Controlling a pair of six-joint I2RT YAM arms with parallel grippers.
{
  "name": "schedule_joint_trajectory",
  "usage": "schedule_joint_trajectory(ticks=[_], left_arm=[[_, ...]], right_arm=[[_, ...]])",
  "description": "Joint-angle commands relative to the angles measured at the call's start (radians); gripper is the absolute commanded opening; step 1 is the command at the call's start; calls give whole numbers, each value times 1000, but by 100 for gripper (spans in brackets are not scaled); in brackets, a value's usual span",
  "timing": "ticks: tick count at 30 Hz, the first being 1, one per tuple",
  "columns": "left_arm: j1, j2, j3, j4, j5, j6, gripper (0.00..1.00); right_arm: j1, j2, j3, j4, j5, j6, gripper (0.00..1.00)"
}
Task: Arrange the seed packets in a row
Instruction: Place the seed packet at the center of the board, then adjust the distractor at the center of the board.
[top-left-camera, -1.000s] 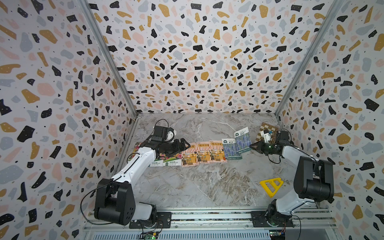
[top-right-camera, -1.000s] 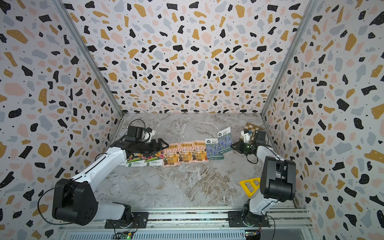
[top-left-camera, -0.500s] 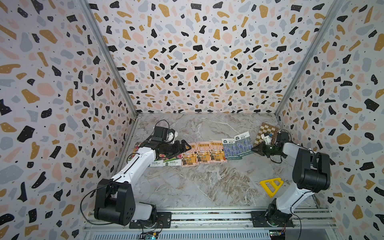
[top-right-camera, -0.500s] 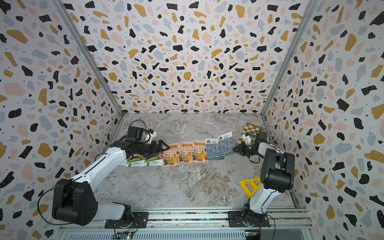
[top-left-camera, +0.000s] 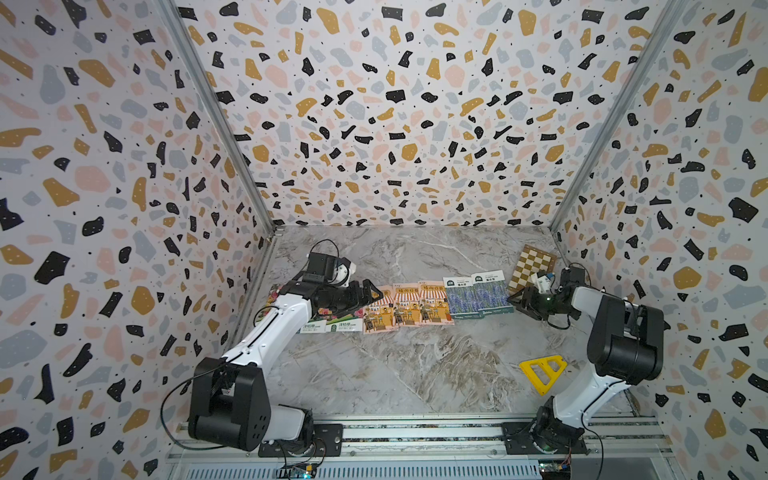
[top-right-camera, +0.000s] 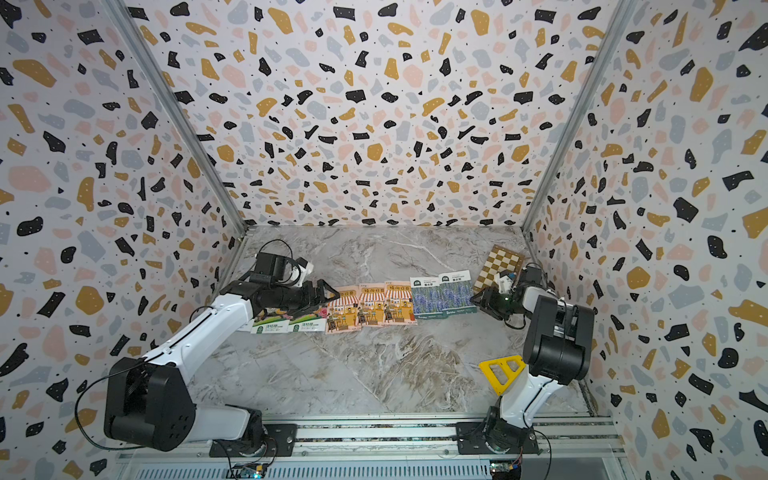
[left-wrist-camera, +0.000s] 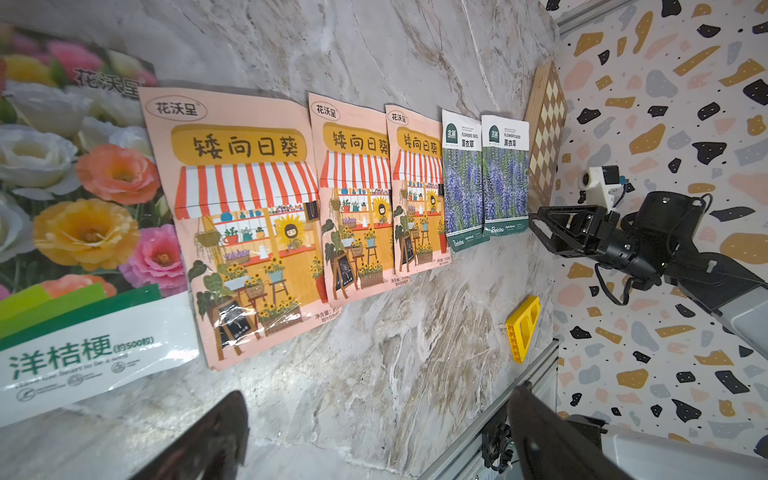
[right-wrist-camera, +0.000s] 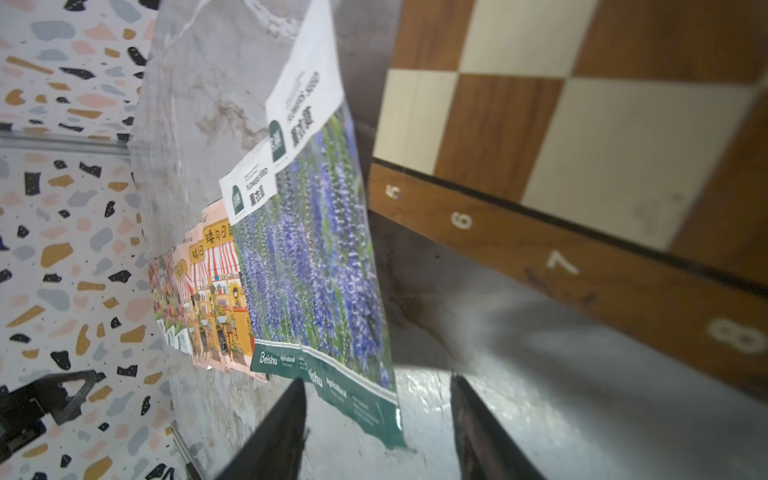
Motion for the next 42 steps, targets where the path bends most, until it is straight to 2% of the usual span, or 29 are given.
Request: schedule_joint_trajectory(ticks=[1,7,10,13,19,22,32,42], left_arm=[[9,-25,-3,-6,-29,26,97],[20,-56,-1,-29,-127,27,97],[26,-86,-6,-28,-168,27,97],[29,-98,-9,-25,-184,28,98],[31,-97,-6,-31,-199,33,98],[33,-95,-8,-33,-210,36,98],[34,-73,-7,-32,-217,39,98],[37,-66,-9,-31,-216,39,98]], right_arm=[[-2,-58,46,-29,100,4,64],[0,-174,35,0,262,51,75],[23,-223,11,36,296,62,77],[108,-232,18,60,380,64,75],[321,-116,106,99,505,86,68],[368,-21,166,99,544,96,64],[368,129,230,76,586,84,62],[335,130,203,73,593,76,62]])
